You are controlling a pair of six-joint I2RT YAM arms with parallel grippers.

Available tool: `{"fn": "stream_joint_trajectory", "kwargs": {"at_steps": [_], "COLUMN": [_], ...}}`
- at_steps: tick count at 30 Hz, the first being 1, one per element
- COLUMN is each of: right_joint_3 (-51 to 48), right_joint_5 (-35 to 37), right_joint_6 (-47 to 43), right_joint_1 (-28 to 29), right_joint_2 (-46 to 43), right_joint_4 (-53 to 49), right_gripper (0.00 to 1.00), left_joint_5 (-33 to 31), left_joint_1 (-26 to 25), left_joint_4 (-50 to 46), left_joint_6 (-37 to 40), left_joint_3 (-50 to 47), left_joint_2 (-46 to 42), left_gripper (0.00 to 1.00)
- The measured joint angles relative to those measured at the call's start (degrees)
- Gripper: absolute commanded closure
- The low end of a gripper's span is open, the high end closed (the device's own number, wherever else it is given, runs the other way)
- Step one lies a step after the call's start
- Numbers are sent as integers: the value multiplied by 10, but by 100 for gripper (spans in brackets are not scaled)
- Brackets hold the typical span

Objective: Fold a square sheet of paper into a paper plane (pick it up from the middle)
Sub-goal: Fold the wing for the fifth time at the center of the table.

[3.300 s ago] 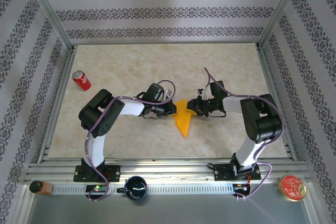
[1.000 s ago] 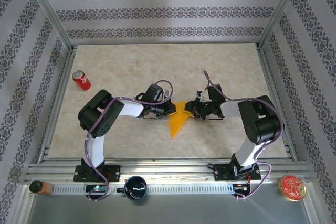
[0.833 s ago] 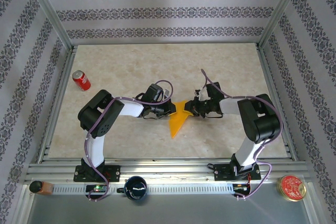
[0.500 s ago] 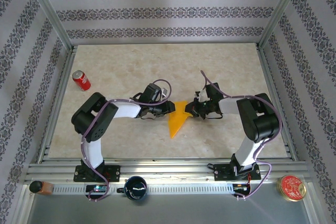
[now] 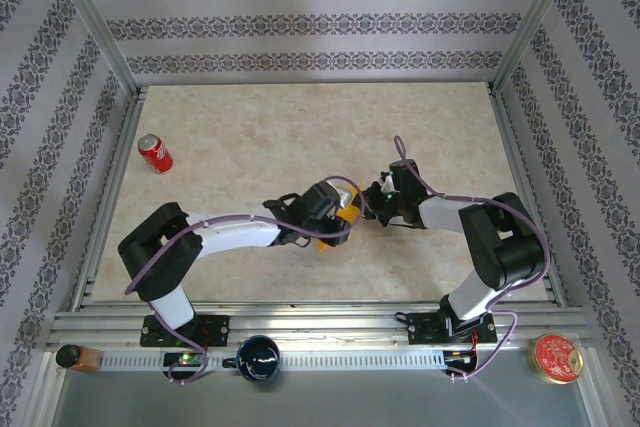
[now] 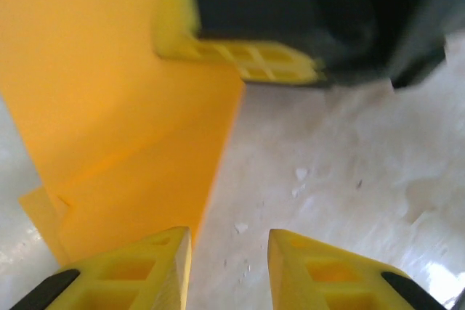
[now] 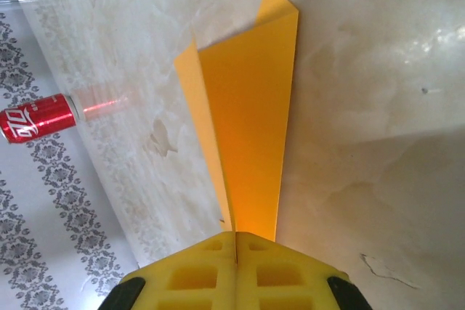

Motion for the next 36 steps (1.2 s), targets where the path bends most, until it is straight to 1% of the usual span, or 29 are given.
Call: {"fn": "stream_joint_trajectory", "kwargs": {"at_steps": [4, 12, 21, 24, 27, 31, 36], "right_joint_3": [-12, -23, -23, -23, -23, -23, -23], "right_joint_5": [5, 12, 12, 12, 12, 12, 11], "right_joint_6": [31, 63, 66, 66, 66, 66, 66], "right_joint_1": [4, 8, 8, 8, 8, 8, 8], "right_joint_2": [0, 0, 0, 0, 0, 0, 0], "right_joint_4": [31, 65, 77, 79, 79, 79, 79], "right_gripper": [100, 100, 100, 100, 100, 100, 100], "left_joint_5": [-54, -146, -198, -201, -193, -175, -152], "left_joint_1": [-34, -52, -56, -57, -60, -63, -63], "left_joint_4": [-37, -82, -92, -78, -52, -27, 4], "left_joint_6": [42, 74, 80, 89, 101, 117, 131], "left_joint_3": [23, 57, 61, 45, 3, -28, -41], "left_joint_2": [23, 76, 81, 68, 28, -12, -24], "left_gripper": [63, 63, 62, 56, 51, 51, 50]}}
